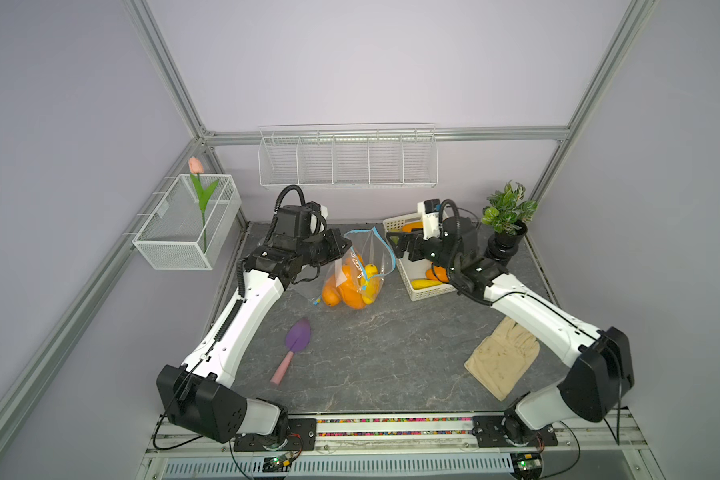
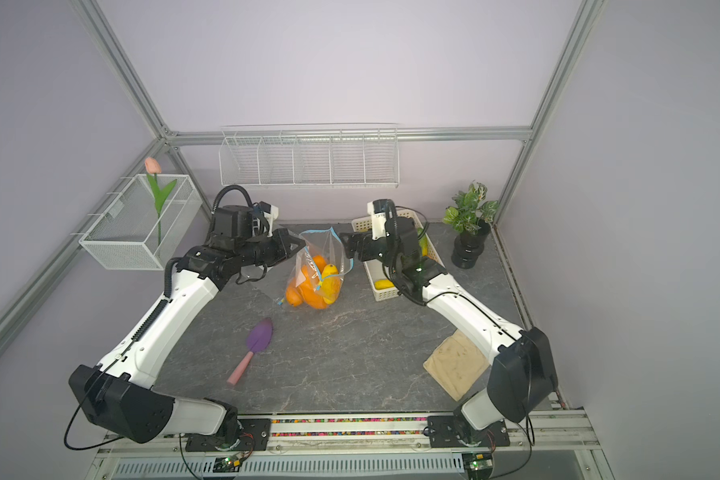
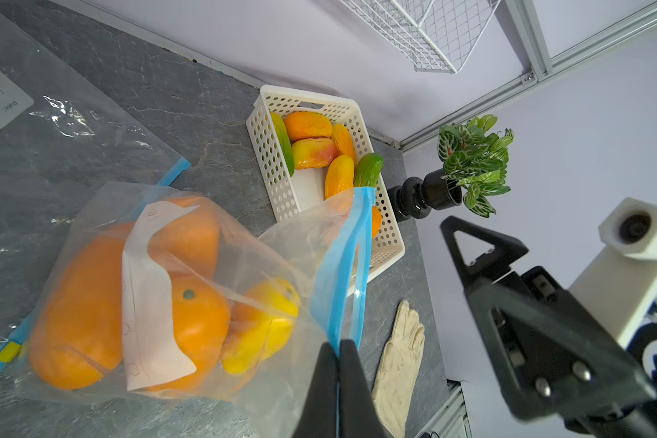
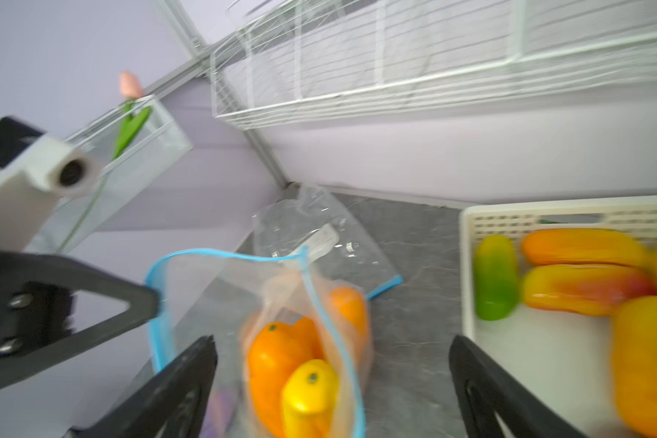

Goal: Place the mango in a zip-top bag and seal the zipper
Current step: Place the mango in the zipper food storage bag, then pick up the mango from the basket.

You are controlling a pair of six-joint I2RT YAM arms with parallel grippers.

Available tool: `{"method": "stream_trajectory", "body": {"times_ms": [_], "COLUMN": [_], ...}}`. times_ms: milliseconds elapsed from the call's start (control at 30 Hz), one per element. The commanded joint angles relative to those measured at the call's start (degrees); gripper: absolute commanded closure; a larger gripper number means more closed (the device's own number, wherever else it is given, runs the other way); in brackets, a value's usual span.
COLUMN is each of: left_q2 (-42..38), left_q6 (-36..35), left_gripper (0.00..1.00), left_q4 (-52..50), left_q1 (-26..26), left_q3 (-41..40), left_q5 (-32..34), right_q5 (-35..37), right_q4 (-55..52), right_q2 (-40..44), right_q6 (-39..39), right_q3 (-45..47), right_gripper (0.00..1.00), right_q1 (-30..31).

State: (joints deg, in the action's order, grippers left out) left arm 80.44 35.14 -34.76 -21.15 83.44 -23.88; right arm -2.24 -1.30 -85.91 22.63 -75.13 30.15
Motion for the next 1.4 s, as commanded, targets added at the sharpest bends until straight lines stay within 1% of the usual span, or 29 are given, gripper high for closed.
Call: {"method": "stream_trajectory", "body": {"times_ms": [0, 100, 167, 400, 500, 600, 767, 900, 1033, 1067, 1167, 1267, 1367], "left_q2": [-2.2, -2.1, -2.4, -4.4, -4.9, -4.8, -4.7, -4.5, -3.2, -2.7, -0.5, 3.5, 6.2], "left_q6": [0.7, 1.1, 1.5, 1.9, 1.8, 1.8, 0.6, 0.0, -0.6, -0.6, -1.4, -5.0, -7.3], "left_gripper": [1.0, 1.0, 1.0, 1.0, 1.0, 1.0, 1.0, 1.0, 1.0, 1.0, 1.0, 1.0, 1.0], "left_q4": [1.6, 2.0, 2.5, 3.9, 4.7, 5.3, 4.1, 3.8, 4.0, 4.0, 4.2, -1.7, -5.8], "left_q1": [0.4, 0.4, 0.4, 0.5, 0.5, 0.5, 0.6, 0.5, 0.6, 0.5, 0.5, 0.5, 0.6], "left_q3": [2.5, 2.4, 2.0, 0.8, 0.5, 0.2, 0.0, -0.3, -0.4, -0.2, 1.2, 7.7, 11.5], "left_q5": [0.1, -0.3, -0.5, -0.5, -0.4, -0.2, 0.0, -0.4, -1.3, -1.7, -3.3, -2.6, -2.2], "right_q5": [6.5, 8.7, 10.5, 17.1, 18.8, 20.0, 19.9, 19.7, 18.9, 18.8, 17.5, 14.8, 10.8], "right_q4": [-16.6, -23.9, -27.2, -33.2, -35.9, -37.2, -38.6, -38.6, -38.5, -38.6, -39.1, -36.9, -31.4], "right_q2": [-3.7, -11.7, -17.3, -34.5, -40.0, -44.6, -51.2, -53.8, -54.3, -54.4, -53.2, -48.3, -39.8], "right_q6": [0.1, 0.0, -0.3, -2.5, -2.8, -3.0, -4.4, -4.5, -4.4, -4.6, -4.8, -4.8, -3.0], "right_q3": [-2.3, -8.2, -12.7, -29.1, -35.9, -40.8, -46.6, -48.2, -49.0, -49.3, -49.8, -46.9, -40.0], "right_gripper": [0.13, 0.16, 0.17, 0.17, 0.17, 0.16, 0.17, 0.2, 0.27, 0.31, 0.48, 0.6, 0.66], "right_q1": [-5.0, -8.4, -9.7, -11.7, -11.8, -11.9, -11.9, -12.0, -12.0, -12.0, -12.0, -11.8, -11.6]}}
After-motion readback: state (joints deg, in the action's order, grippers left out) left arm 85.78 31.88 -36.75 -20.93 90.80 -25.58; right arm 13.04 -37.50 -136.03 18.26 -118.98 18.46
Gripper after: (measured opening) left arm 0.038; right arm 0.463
